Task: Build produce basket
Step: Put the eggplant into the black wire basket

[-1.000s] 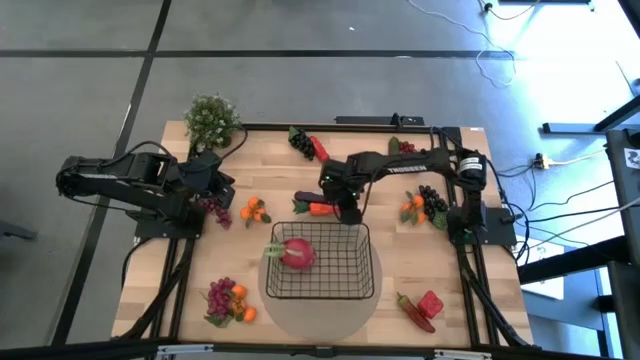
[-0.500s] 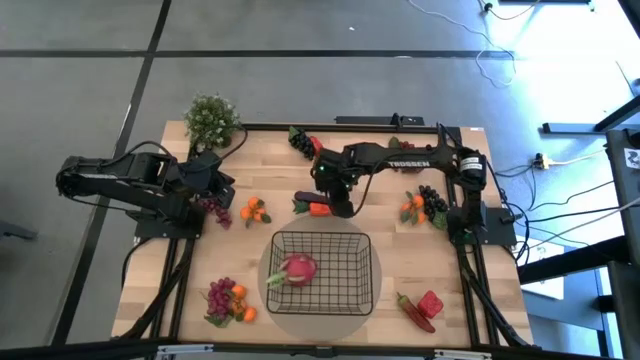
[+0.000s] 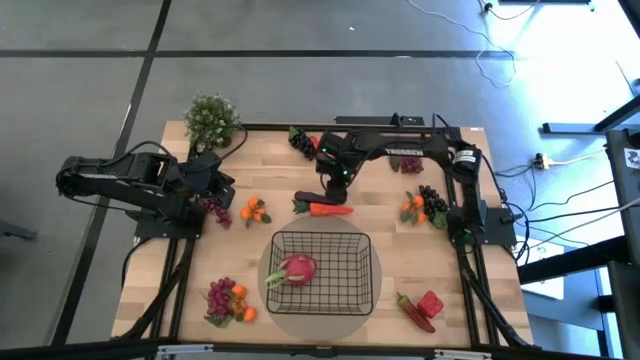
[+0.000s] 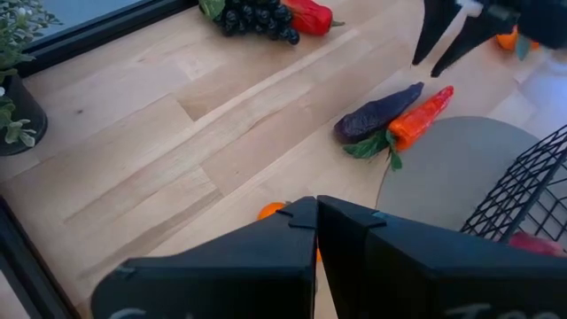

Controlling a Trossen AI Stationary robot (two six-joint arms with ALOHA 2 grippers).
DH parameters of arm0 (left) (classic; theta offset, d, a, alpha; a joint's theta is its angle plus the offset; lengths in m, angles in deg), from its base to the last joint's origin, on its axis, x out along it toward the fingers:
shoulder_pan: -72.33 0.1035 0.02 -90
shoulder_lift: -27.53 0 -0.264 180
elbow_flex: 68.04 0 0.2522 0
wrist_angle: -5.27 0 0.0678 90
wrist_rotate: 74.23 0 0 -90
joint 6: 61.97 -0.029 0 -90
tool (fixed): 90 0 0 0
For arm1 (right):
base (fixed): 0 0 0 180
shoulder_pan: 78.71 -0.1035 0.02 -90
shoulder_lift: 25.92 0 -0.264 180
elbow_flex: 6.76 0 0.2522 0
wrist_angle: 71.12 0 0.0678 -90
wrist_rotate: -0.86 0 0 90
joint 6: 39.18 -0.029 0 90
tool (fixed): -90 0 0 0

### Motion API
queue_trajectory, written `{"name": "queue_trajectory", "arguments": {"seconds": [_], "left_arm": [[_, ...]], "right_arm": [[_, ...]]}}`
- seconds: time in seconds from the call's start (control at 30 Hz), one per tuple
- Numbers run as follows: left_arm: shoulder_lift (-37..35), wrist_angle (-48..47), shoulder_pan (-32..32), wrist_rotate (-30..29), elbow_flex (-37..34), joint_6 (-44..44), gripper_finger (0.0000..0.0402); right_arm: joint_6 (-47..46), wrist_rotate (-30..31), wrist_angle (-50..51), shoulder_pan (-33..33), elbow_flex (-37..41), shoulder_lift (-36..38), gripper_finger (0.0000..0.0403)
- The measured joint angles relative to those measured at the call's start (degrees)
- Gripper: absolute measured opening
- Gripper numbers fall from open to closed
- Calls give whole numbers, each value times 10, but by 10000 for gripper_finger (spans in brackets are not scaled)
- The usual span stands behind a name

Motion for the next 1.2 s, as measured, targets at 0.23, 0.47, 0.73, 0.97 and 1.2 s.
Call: {"name": "queue_trajectory", "arguments": {"seconds": [0.23,0.47,0.73,0.97,1.2], "left_arm": [[0,0,0,0,0,0,0],[0,0,0,-1,0,0,0],[0,0,0,-5,0,0,0],[0,0,0,-5,0,-1,0],[0,0,0,-5,0,-1,0]], "right_arm": [[18,-1,-9,0,0,-35,105],[44,4,-13,-2,0,-58,105],[48,-17,-14,-2,0,-81,105],[49,-22,-18,-4,-2,-96,106],[47,4,-35,-16,-2,-96,63]]}}
